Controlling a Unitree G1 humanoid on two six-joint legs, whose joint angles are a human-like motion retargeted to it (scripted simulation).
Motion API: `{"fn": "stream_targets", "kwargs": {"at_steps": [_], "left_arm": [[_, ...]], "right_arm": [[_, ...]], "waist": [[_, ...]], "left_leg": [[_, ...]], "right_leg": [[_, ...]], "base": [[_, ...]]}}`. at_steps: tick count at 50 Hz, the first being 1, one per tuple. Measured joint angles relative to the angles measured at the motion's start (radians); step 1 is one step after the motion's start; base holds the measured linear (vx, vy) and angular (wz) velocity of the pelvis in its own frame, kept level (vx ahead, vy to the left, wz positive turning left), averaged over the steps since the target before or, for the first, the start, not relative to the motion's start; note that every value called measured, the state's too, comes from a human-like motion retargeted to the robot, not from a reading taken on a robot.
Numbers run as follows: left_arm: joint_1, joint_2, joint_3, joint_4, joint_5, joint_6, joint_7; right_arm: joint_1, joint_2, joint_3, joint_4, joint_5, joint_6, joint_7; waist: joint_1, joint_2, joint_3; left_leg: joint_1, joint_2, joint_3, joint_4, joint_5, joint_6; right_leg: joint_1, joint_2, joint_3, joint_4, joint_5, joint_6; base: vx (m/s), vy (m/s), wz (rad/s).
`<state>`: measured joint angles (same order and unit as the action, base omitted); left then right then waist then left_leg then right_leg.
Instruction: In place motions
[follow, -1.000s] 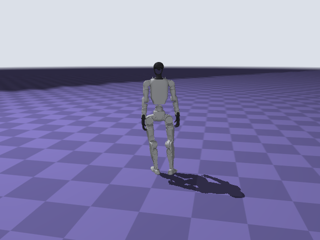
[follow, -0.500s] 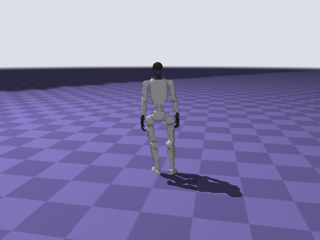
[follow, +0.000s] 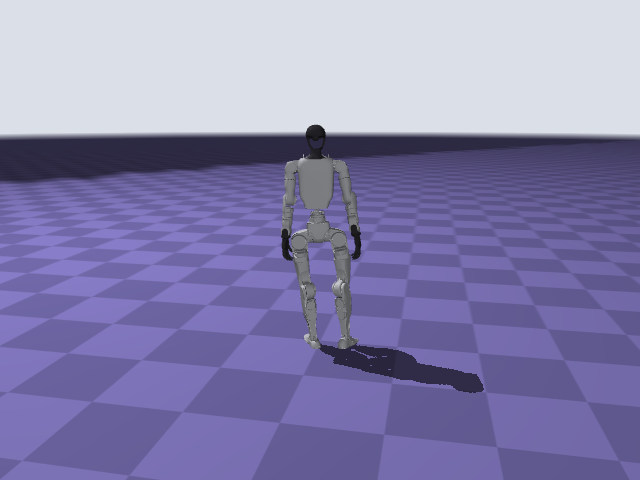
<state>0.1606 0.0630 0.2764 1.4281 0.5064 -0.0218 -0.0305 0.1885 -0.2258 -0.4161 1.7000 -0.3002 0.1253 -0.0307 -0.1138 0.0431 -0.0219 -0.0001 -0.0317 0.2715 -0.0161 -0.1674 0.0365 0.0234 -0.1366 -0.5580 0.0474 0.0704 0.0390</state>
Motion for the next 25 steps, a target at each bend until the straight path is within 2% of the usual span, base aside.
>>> {"fn": "stream_targets", "kwargs": {"at_steps": [3,7,12,18,25], "left_arm": [[0.024,-0.007,-0.006,0.018,-0.014,-0.014,0.038],[0.131,-0.003,0.045,0.11,-0.09,-0.005,0.079],[0.339,0.036,0.133,0.237,-0.126,0.066,0.036],[0.511,0.072,0.163,0.272,-0.033,0.144,0.035],[0.418,0.105,0.141,0.242,0.074,0.154,0.02]], "right_arm": [[-0.054,0.009,0.032,0.0,0.097,-0.013,-0.017],[-0.23,0.025,0.085,0.0,0.112,-0.048,0.009],[-0.541,0.073,0.17,-0.016,0.061,-0.14,0.142],[-0.73,0.17,0.258,-0.275,0.059,-0.233,0.242],[-0.79,0.17,0.333,-0.316,-0.041,-0.291,0.213]], "waist": [[0.036,-0.002,0.002],[0.065,0.0,-0.007],[0.055,0.012,-0.016],[0.047,0.014,-0.001],[0.06,-0.014,-0.007]], "left_leg": [[-0.002,-0.008,-0.027,0.004,0.006,-0.001],[-0.003,-0.008,-0.041,0.004,0.008,-0.007],[0.001,0.001,-0.034,0.004,0.0,-0.018],[0.003,0.015,-0.039,0.013,-0.005,-0.03],[-0.007,0.013,-0.048,0.014,0.0,-0.039]], "right_leg": [[0.017,0.0,-0.014,-0.003,-0.004,0.004],[0.028,0.003,-0.028,-0.006,-0.015,0.013],[0.025,0.014,-0.006,0.0,-0.032,0.029],[0.026,0.022,0.024,0.014,-0.041,0.053],[0.025,0.025,0.008,0.004,-0.053,0.047]], "base": [[-0.06,0.03,0.65],[-0.04,-0.01,0.53],[0.01,0.0,0.29],[-0.02,-0.04,0.21],[-0.02,-0.08,0.14]]}}
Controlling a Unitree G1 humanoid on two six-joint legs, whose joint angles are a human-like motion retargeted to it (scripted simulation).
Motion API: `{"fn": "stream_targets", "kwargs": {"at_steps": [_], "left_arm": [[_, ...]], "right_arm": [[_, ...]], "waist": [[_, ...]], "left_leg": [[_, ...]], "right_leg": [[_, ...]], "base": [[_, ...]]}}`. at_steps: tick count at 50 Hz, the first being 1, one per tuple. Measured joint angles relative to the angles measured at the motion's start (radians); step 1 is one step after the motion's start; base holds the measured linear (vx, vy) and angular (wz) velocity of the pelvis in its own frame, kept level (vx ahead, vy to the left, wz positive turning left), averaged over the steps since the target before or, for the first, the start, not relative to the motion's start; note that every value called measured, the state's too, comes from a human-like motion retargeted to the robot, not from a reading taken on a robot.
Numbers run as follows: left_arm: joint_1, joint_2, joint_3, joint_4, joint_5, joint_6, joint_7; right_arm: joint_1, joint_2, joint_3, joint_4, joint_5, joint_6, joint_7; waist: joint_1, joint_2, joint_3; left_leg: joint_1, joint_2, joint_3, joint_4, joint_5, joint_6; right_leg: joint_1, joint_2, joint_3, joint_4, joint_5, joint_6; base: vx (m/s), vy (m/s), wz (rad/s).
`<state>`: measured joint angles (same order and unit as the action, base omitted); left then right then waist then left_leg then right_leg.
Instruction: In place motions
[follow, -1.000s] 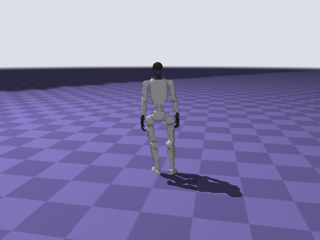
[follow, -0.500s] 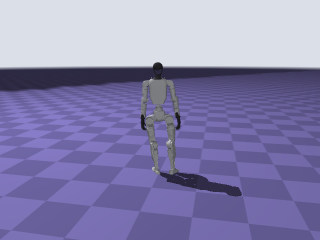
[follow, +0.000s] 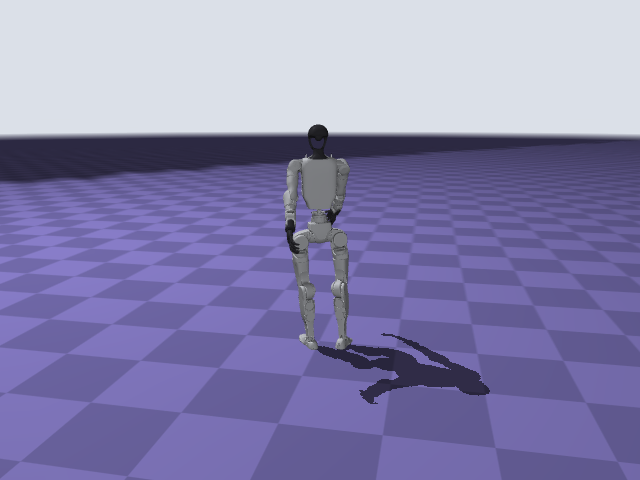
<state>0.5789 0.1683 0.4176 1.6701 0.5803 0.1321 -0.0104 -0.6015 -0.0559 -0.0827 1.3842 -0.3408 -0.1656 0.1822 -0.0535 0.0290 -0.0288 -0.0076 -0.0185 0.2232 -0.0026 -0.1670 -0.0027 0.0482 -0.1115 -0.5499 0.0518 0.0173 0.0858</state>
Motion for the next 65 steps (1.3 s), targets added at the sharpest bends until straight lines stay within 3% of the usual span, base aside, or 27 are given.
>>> {"fn": "stream_targets", "kwargs": {"at_steps": [7,12,17,21,28,35,40,43,51,58,65], "left_arm": [[-0.425,-0.009,-0.105,0.025,-0.103,0.006,0.015],[-0.755,-0.029,-0.201,-0.046,-0.076,0.036,-0.123],[-0.957,-0.046,-0.233,-0.267,-0.08,-0.093,-0.189],[-1.054,-0.031,-0.236,-0.431,-0.144,-0.194,-0.183],[-1.046,-0.052,-0.26,-0.52,-0.201,-0.347,-0.158],[-0.822,-0.119,-0.264,-0.308,-0.1,-0.26,-0.092],[-0.576,-0.096,-0.174,-0.027,-0.035,-0.12,0.055],[-0.368,-0.073,-0.149,0.03,-0.055,-0.04,0.123],[0.036,-0.1,-0.018,-0.004,0.027,-0.043,0.131],[-0.143,-0.074,-0.066,0.023,-0.11,-0.064,0.16],[-0.677,-0.084,-0.231,-0.092,-0.074,-0.067,0.051]], "right_arm": [[0.192,-0.034,-0.058,0.099,-0.062,-0.005,-0.06],[0.418,-0.083,-0.115,0.243,-0.131,-0.005,-0.216],[0.672,-0.143,-0.193,0.316,-0.231,0.118,-0.307],[0.851,-0.184,-0.268,0.316,-0.191,0.237,-0.338],[1.011,-0.198,-0.378,0.316,-0.14,0.307,-0.364],[0.857,-0.176,-0.225,0.316,-0.131,0.322,-0.324],[0.555,-0.142,-0.048,0.316,-0.216,0.204,-0.281],[0.366,-0.098,0.012,0.256,-0.249,0.116,-0.181],[0.083,0.038,0.115,-0.029,-0.085,0.015,0.03],[0.108,0.017,0.128,-0.083,-0.183,-0.115,0.043],[0.349,-0.068,-0.036,0.184,-0.267,0.042,-0.108]], "waist": [[0.007,-0.02,0.004],[-0.014,-0.017,0.007],[-0.025,0.0,-0.002],[-0.024,0.016,0.001],[-0.012,0.023,0.01],[0.01,0.028,-0.005],[0.022,0.03,-0.008],[0.002,0.031,-0.008],[-0.027,0.038,-0.005],[-0.026,0.017,0.0],[0.014,-0.012,0.001]], "left_leg": [[-0.008,-0.013,-0.022,-0.003,0.016,-0.001],[-0.01,-0.017,-0.033,-0.005,0.024,0.004],[-0.017,-0.006,-0.009,-0.007,0.02,0.007],[-0.02,0.005,0.023,-0.005,0.01,0.009],[-0.016,0.0,0.03,-0.004,0.007,0.009],[-0.011,-0.009,0.023,-0.016,0.004,0.004],[0.009,0.0,0.04,-0.025,-0.005,-0.001],[0.019,0.008,0.052,-0.031,-0.011,-0.007],[0.03,0.033,0.076,-0.035,-0.024,-0.022],[0.018,0.027,0.054,-0.024,-0.013,-0.026],[-0.003,0.003,0.009,-0.017,0.012,-0.021]], "right_leg": [[0.015,-0.001,-0.037,-0.009,0.001,-0.004],[0.033,0.004,-0.077,-0.021,0.009,-0.012],[0.007,0.001,-0.06,-0.02,0.018,-0.027],[-0.02,0.0,-0.035,-0.018,0.022,-0.041],[-0.02,-0.006,-0.033,-0.019,0.026,-0.046],[-0.019,-0.009,-0.042,-0.019,0.016,-0.035],[-0.025,0.001,-0.01,-0.015,0.004,-0.029],[-0.032,0.009,0.012,-0.012,-0.003,-0.024],[-0.058,0.023,0.071,0.004,-0.017,-0.008],[-0.038,0.02,0.045,0.0,-0.022,-0.006],[-0.01,0.01,-0.003,-0.009,-0.018,-0.006]], "base": [[-0.03,-0.03,0.23],[0.0,0.0,0.0],[0.04,0.03,-0.69],[0.03,0.03,-0.83],[0.01,0.01,-0.13],[0.01,0.01,0.27],[0.0,0.0,0.0],[0.04,-0.06,-0.1],[0.0,-0.01,-0.05],[-0.03,-0.03,0.26],[-0.05,0.02,0.39]]}}
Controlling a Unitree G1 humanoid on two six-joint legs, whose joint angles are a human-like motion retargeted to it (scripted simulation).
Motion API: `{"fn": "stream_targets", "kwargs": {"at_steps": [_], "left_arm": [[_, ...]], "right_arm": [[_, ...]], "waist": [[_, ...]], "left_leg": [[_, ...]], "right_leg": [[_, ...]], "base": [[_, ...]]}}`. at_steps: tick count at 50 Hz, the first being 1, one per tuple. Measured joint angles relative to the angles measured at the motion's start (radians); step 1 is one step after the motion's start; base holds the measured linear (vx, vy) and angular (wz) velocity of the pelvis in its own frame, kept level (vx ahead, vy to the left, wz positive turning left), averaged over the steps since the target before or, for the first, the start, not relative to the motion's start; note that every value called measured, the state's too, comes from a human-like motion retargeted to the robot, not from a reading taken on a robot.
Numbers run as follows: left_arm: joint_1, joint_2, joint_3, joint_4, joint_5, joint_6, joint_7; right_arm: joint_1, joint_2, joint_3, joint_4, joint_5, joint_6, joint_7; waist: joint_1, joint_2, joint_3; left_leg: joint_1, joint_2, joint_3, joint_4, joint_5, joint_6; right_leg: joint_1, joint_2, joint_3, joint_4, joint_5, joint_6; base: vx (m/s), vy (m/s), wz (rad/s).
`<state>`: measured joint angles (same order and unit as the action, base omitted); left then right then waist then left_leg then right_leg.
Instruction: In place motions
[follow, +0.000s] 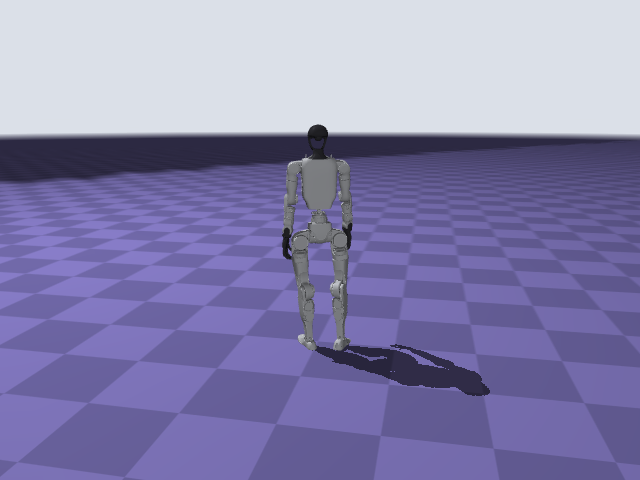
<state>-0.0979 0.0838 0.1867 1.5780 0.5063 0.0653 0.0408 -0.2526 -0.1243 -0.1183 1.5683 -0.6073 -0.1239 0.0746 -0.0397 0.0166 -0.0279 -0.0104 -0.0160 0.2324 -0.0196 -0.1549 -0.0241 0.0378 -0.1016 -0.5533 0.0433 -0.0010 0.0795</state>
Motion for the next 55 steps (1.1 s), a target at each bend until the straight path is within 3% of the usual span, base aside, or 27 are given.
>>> {"fn": "stream_targets", "kwargs": {"at_steps": [3,9,12,15,22,25,28,30,34,40,43,46,51,55], "left_arm": [[-0.19,-0.037,-0.04,-0.099,-0.03,-0.042,-0.088],[-0.403,-0.054,-0.087,-0.381,-0.07,-0.187,-0.208],[-0.427,-0.002,-0.113,-0.511,-0.09,-0.285,-0.194],[-0.421,0.028,-0.12,-0.562,-0.089,-0.33,-0.146],[-0.258,-0.056,-0.099,-0.383,-0.109,-0.265,-0.177],[-0.139,-0.086,-0.036,-0.201,-0.133,-0.254,-0.117],[0.015,-0.068,0.056,-0.027,-0.117,-0.17,-0.01],[0.141,-0.033,0.11,0.065,-0.106,-0.102,0.06],[0.433,0.023,0.155,0.118,-0.101,-0.04,0.115],[0.736,0.011,0.294,0.077,-0.049,-0.076,0.086],[0.752,-0.001,0.353,0.086,-0.131,-0.09,0.043],[0.688,0.002,0.341,0.098,-0.21,-0.102,0.023],[0.39,0.005,0.219,0.107,-0.208,-0.087,0.047],[0.088,-0.009,0.096,0.054,-0.169,-0.075,-0.065]], "right_arm": [[0.142,-0.042,-0.103,0.123,0.057,0.079,-0.018],[0.476,-0.099,-0.256,0.132,0.189,0.2,-0.055],[0.586,-0.127,-0.31,0.132,0.22,0.223,-0.111],[0.659,-0.139,-0.345,0.132,0.251,0.234,-0.157],[0.587,-0.118,-0.192,0.132,0.388,0.295,-0.2],[0.429,-0.098,-0.057,0.132,0.322,0.306,-0.184],[0.208,-0.078,0.079,0.132,0.188,0.287,-0.075],[0.042,-0.049,0.14,0.132,0.097,0.233,0.005],[-0.185,0.052,0.175,-0.038,0.003,0.11,0.153],[-0.355,0.124,0.192,-0.324,0.139,-0.1,0.254],[-0.362,0.13,0.203,-0.388,0.158,-0.176,0.297],[-0.312,0.124,0.214,-0.39,0.139,-0.188,0.315],[-0.133,0.078,0.169,-0.25,0.042,-0.118,0.23],[0.033,0.027,0.057,0.021,0.025,-0.047,0.021]], "waist": [[0.017,-0.009,0.005],[0.014,0.005,0.0],[0.008,0.02,-0.003],[0.009,0.028,-0.003],[0.038,0.031,-0.007],[0.038,0.033,-0.011],[0.036,0.034,-0.008],[0.031,0.036,0.001],[0.009,0.033,0.024],[-0.002,0.032,0.039],[-0.001,0.031,0.037],[-0.011,0.023,0.03],[-0.007,0.012,0.018],[0.0,-0.001,0.011]], "left_leg": [[-0.007,-0.006,-0.011,0.005,0.005,0.004],[-0.017,-0.002,0.011,0.005,0.004,0.009],[-0.019,0.002,0.025,0.007,-0.001,0.013],[-0.016,0.003,0.036,0.008,-0.004,0.015],[-0.01,-0.007,0.027,0.007,-0.004,0.018],[-0.004,-0.007,0.031,0.0,-0.004,0.018],[0.009,-0.004,0.035,-0.004,-0.007,0.018],[0.022,0.0,0.044,-0.007,-0.011,0.017],[0.039,0.012,0.063,-0.01,-0.017,0.011],[0.04,0.027,0.073,-0.014,-0.017,0.003],[0.035,0.029,0.073,-0.013,-0.014,0.0],[0.031,0.023,0.063,-0.011,-0.01,0.001],[0.019,0.007,0.037,-0.006,0.001,0.007],[0.009,-0.006,0.008,-0.001,0.012,0.011]], "right_leg": [[0.008,-0.005,-0.021,-0.005,0.007,-0.005],[-0.007,-0.014,-0.036,-0.011,0.023,-0.024],[-0.021,-0.017,-0.027,-0.009,0.03,-0.033],[-0.026,-0.02,-0.026,-0.007,0.036,-0.04],[-0.021,-0.028,-0.028,-0.004,0.038,-0.041],[-0.02,-0.025,-0.02,-0.004,0.034,-0.038],[-0.02,-0.02,-0.002,-0.001,0.029,-0.035],[-0.021,-0.016,0.019,0.004,0.025,-0.033],[-0.026,-0.008,0.052,0.011,0.018,-0.028],[-0.04,0.0,0.077,0.018,0.013,-0.019],[-0.04,0.001,0.073,0.016,0.012,-0.018],[-0.033,-0.002,0.058,0.014,0.013,-0.02],[-0.009,-0.009,0.002,0.004,0.017,-0.027],[0.017,-0.012,-0.048,-0.009,0.022,-0.027]], "base": [[0.0,0.0,0.0],[0.03,0.04,-0.44],[0.01,0.07,-0.61],[0.0,0.05,-0.36],[0.0,0.01,0.06],[0.0,0.01,0.23],[0.0,0.0,0.0],[0.0,-0.02,-0.09],[0.0,-0.04,-0.14],[-0.02,0.0,0.01],[-0.02,-0.01,0.03],[0.01,-0.01,0.18],[-0.02,0.01,0.36],[-0.01,0.01,0.47]]}}
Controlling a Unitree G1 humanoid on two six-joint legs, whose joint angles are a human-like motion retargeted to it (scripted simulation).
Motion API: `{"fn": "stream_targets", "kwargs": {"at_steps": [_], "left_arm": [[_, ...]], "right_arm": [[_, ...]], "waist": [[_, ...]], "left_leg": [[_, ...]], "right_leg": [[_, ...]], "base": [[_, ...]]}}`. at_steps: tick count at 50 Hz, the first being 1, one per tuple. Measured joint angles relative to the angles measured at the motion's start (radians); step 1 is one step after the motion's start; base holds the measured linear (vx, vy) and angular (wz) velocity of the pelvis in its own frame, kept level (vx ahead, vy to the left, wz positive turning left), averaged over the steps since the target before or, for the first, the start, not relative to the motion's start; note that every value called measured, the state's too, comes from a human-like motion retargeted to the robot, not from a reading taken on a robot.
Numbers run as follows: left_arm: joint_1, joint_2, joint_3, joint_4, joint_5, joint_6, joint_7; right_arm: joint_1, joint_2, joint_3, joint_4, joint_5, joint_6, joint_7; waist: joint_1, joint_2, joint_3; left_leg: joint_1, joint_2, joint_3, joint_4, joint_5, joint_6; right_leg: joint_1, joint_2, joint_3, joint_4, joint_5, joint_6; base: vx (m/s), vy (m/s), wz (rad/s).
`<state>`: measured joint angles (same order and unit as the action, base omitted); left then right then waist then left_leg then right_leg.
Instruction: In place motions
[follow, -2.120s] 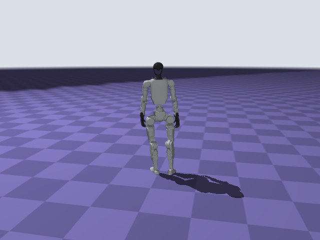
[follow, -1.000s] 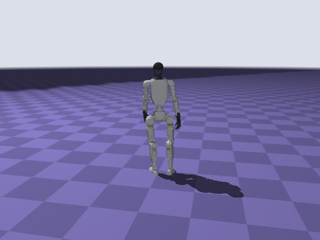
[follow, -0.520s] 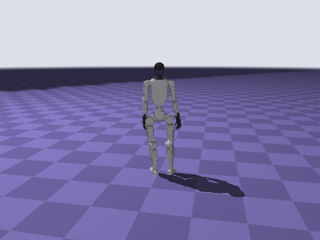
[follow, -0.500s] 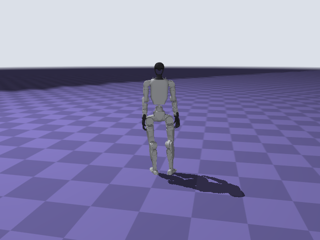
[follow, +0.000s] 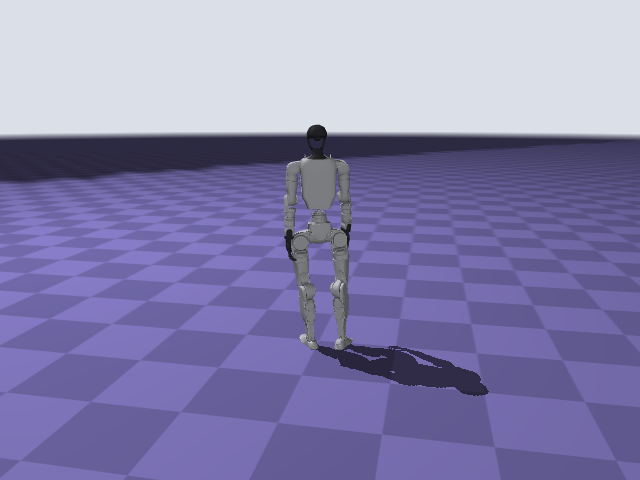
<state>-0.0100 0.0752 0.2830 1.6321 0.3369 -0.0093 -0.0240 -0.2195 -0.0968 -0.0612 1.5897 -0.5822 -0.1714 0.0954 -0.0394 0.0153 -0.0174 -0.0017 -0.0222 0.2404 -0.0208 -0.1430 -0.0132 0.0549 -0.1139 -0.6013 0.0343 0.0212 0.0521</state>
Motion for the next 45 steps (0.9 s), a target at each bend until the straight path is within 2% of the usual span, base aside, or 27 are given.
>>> {"fn": "stream_targets", "kwargs": {"at_steps": [2,5,8,12,16,20,25,30,33,37,41,45], "left_arm": [[-0.138,-0.027,-0.043,-0.061,0.015,-0.006,-0.07],[-0.315,-0.059,-0.101,-0.157,0.019,-0.041,-0.167],[-0.438,-0.082,-0.135,-0.274,0.004,-0.082,-0.22],[-0.499,-0.102,-0.142,-0.441,-0.027,-0.132,-0.246],[-0.474,-0.114,-0.159,-0.501,-0.072,-0.177,-0.226],[-0.36,-0.113,-0.173,-0.456,-0.034,-0.17,-0.22],[-0.142,-0.111,-0.1,-0.233,0.032,-0.107,-0.094],[0.137,-0.053,0.119,0.062,0.003,0.023,0.092],[0.367,-0.026,0.154,0.068,-0.061,0.056,0.141],[0.604,-0.001,0.176,0.039,0.033,0.028,0.139],[0.695,0.023,0.188,0.034,0.101,0.04,0.184],[0.598,0.01,0.222,0.062,-0.036,0.048,0.262]], "right_arm": [[0.097,-0.034,-0.069,0.11,0.078,0.056,-0.113],[0.299,-0.081,-0.15,0.11,0.252,0.191,-0.183],[0.449,-0.11,-0.249,0.11,0.367,0.187,-0.268],[0.575,-0.159,-0.351,0.11,0.355,0.162,-0.259],[0.628,-0.18,-0.347,0.11,0.342,0.211,-0.285],[0.557,-0.158,-0.293,0.11,0.375,0.247,-0.345],[0.274,-0.098,-0.119,0.11,0.379,0.228,-0.227],[-0.099,0.016,0.053,0.087,0.23,0.134,0.002],[-0.229,0.098,0.122,-0.097,0.188,0.09,0.162],[-0.348,0.15,0.172,-0.289,0.169,-0.011,0.297],[-0.393,0.141,0.227,-0.365,0.126,-0.13,0.24],[-0.341,0.119,0.24,-0.344,0.058,-0.134,0.119]], "waist": [[0.002,-0.008,-0.002],[0.01,-0.014,-0.003],[0.023,-0.008,-0.011],[0.023,0.002,-0.022],[0.028,0.012,-0.024],[0.035,0.019,-0.031],[0.025,0.031,-0.037],[0.02,0.048,-0.026],[0.007,0.046,-0.009],[-0.004,0.049,-0.012],[-0.007,0.048,-0.018],[-0.01,0.041,-0.014]], "left_leg": [[-0.008,-0.004,-0.013,0.005,0.003,0.002],[-0.018,-0.005,-0.017,0.011,0.004,0.004],[-0.03,-0.003,-0.016,0.019,0.002,0.007],[-0.039,-0.001,-0.011,0.027,-0.002,0.008],[-0.035,-0.002,-0.007,0.03,-0.007,0.012],[-0.031,-0.007,-0.011,0.026,-0.007,0.014],[-0.012,-0.003,0.006,0.01,-0.012,0.012],[0.018,0.013,0.045,0.003,-0.028,0.006],[0.032,0.022,0.066,-0.001,-0.034,0.001],[0.029,0.033,0.076,-0.003,-0.038,-0.006],[0.022,0.036,0.075,-0.003,-0.037,-0.011],[0.018,0.03,0.061,0.002,-0.031,-0.009]], "right_leg": [[0.007,-0.003,-0.017,-0.003,0.004,0.001],[0.009,-0.01,-0.034,-0.004,0.011,0.0],[-0.003,-0.016,-0.03,-0.002,0.017,-0.005],[-0.02,-0.022,-0.014,0.001,0.022,-0.014],[-0.019,-0.023,-0.011,0.0,0.024,-0.019],[-0.019,-0.021,-0.003,0.003,0.022,-0.016],[-0.027,-0.015,0.019,0.006,0.012,-0.014],[-0.046,-0.009,0.077,0.022,0.0,-0.012],[-0.055,-0.005,0.107,0.032,-0.005,-0.005],[-0.07,-0.001,0.13,0.039,-0.01,0.005],[-0.073,0.002,0.129,0.038,-0.013,0.011],[-0.06,0.001,0.112,0.032,-0.015,0.009]], "base": [[-0.01,-0.01,0.33],[0.0,0.01,-0.07],[0.0,0.03,-0.43],[0.02,0.03,-0.44],[0.0,0.01,-0.06],[0.0,0.0,0.0],[0.0,0.0,-0.04],[0.0,-0.01,-0.41],[0.03,-0.04,-0.28],[0.0,0.0,0.0],[0.0,0.0,0.0],[-0.01,-0.03,0.27]]}}
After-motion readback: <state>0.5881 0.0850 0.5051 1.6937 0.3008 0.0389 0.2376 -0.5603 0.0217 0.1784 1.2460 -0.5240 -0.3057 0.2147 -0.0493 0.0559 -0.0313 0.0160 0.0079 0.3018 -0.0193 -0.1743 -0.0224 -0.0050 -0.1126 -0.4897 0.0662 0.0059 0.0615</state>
